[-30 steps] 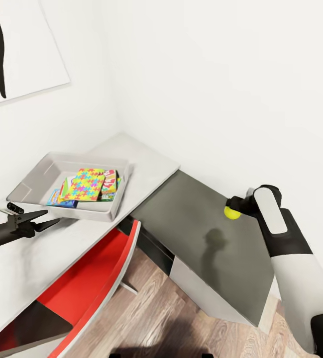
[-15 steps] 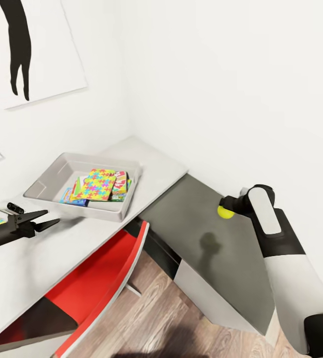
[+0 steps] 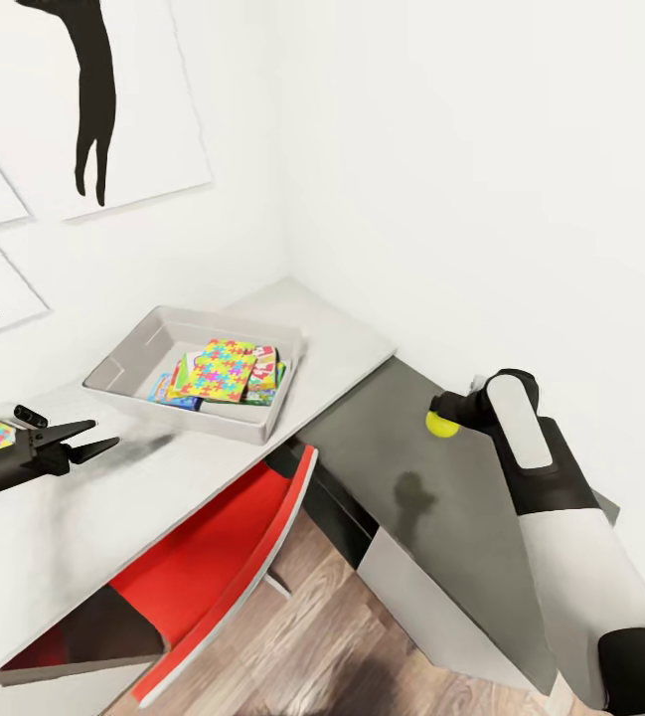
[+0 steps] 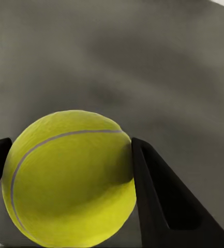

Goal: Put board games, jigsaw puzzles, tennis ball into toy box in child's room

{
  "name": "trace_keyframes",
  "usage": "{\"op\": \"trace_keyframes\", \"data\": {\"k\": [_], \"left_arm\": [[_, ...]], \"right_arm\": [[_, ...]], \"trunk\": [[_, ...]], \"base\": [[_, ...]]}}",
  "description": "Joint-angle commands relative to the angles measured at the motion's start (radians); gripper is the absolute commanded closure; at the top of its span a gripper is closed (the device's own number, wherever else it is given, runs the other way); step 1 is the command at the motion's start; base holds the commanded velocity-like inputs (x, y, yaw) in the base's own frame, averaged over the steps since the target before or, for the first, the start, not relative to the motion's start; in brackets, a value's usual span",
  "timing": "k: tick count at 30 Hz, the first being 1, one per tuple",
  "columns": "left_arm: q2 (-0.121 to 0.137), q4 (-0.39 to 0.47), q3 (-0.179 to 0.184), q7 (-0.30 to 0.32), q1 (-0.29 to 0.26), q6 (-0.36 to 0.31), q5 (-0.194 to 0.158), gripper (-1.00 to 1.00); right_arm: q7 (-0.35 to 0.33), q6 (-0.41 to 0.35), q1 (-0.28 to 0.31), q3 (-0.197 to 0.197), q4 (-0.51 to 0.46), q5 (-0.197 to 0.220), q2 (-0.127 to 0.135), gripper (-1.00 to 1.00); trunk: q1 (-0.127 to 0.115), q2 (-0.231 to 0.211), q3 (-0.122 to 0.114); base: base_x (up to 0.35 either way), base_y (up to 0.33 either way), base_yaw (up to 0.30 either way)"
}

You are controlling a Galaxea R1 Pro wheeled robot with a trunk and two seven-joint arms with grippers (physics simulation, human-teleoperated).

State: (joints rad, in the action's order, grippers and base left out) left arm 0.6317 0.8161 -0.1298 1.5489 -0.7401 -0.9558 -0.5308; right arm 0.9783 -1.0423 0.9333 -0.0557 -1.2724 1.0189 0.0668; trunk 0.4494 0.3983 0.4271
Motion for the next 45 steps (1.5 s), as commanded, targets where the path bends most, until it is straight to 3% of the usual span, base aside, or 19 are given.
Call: {"op": "trace_keyframes", "data": {"k": [1,7,22,36,45], "left_arm": [[0.000,0.000,0.001,0.004,-0.001,-0.011,0.000,-1.00],[0.000,0.000,0.001,0.004,-0.001,-0.011,0.000,-1.00],[0.000,-0.001,0.000,0.005,-0.001,0.006,0.000,-1.00],[0.000,-0.002,0.001,0.005,-0.001,0.006,0.000,-1.00],[-0.001,-0.005,-0.001,0.005,-0.001,0.011,0.000,-1.00]], "right_arm": [[0.013,0.001,0.001,-0.010,-0.001,0.011,0.001,1.00],[0.013,0.008,0.001,-0.043,-0.002,0.010,0.001,1.00],[0.014,0.008,0.001,-0.048,-0.002,0.009,0.002,1.00],[0.014,0.014,0.001,-0.050,-0.004,0.007,0.002,1.00],[-0.007,0.000,-0.019,-0.086,0.017,0.045,-0.050,1.00]], "trunk": [[0.001,0.002,0.000],[0.001,0.002,-0.009],[0.001,0.002,-0.033],[0.001,0.002,-0.051],[0.001,0.002,-0.051]], "base": [[0.000,0.000,0.148],[0.000,0.000,0.148],[0.000,0.000,0.140],[0.000,0.000,0.012],[0.000,0.000,0.000]]}}
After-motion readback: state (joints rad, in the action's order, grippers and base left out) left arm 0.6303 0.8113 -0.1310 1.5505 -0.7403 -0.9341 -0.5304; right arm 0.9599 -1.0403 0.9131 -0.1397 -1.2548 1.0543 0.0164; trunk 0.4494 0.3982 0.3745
